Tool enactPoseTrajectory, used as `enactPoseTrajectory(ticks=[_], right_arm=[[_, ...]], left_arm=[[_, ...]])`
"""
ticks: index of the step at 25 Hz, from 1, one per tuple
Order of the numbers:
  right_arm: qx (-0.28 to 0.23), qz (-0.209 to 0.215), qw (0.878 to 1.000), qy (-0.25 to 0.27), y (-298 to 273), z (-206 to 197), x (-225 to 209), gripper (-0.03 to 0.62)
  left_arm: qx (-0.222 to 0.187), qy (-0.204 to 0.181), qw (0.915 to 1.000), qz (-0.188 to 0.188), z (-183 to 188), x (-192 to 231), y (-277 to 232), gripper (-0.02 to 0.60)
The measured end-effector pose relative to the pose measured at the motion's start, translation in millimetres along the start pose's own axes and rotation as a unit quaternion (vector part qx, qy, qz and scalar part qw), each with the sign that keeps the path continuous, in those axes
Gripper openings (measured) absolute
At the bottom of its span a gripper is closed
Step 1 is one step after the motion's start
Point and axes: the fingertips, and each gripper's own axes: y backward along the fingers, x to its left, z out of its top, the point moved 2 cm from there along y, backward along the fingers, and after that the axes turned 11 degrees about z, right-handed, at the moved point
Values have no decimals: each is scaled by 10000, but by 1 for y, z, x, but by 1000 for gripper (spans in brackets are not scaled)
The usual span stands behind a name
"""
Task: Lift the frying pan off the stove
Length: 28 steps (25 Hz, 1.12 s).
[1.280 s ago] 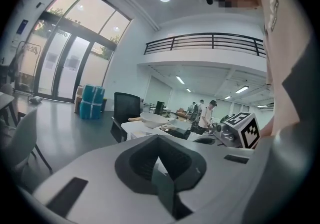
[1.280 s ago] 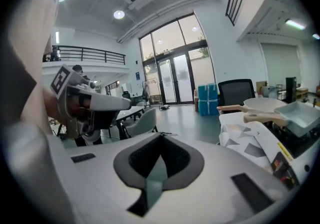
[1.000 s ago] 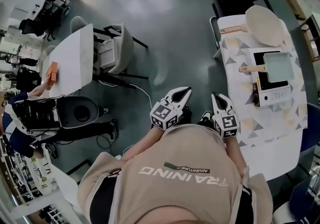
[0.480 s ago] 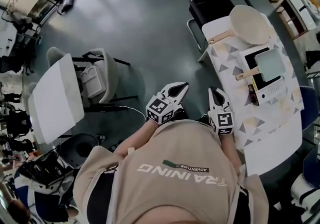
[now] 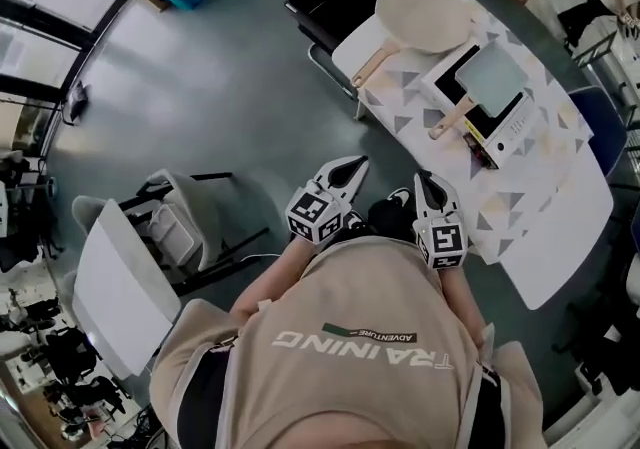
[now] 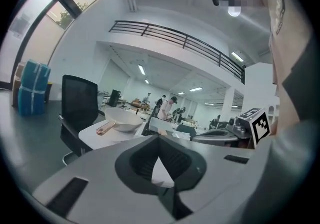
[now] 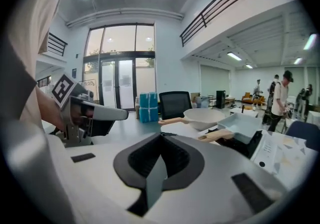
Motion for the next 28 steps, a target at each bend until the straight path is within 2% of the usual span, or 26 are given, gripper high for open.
enactPoseTrajectory(ticks=[4,10,18,23,28], right_arm=[[-194,-418,9984,-315,6,-5,-43,-3],[-523,-809,9942,-476,5,9,-98,-3],[-583,-1451,9856,-649,29,-5,-151,-2],[-470,-1842,9786,-791,48,-21,-160,-2],[-418,-2259,9684,-972,55,-18,-164,-2]], left_arm=[[203,-299,9987,-358,12,-20,-36,0],[539,-682,9931,-786,23,-37,-83,0],[605,-934,9861,-1236,34,-56,-155,0],[1072,-807,9794,-1509,18,-58,-188,0],[1361,-637,9707,-1876,23,-56,-213,0]])
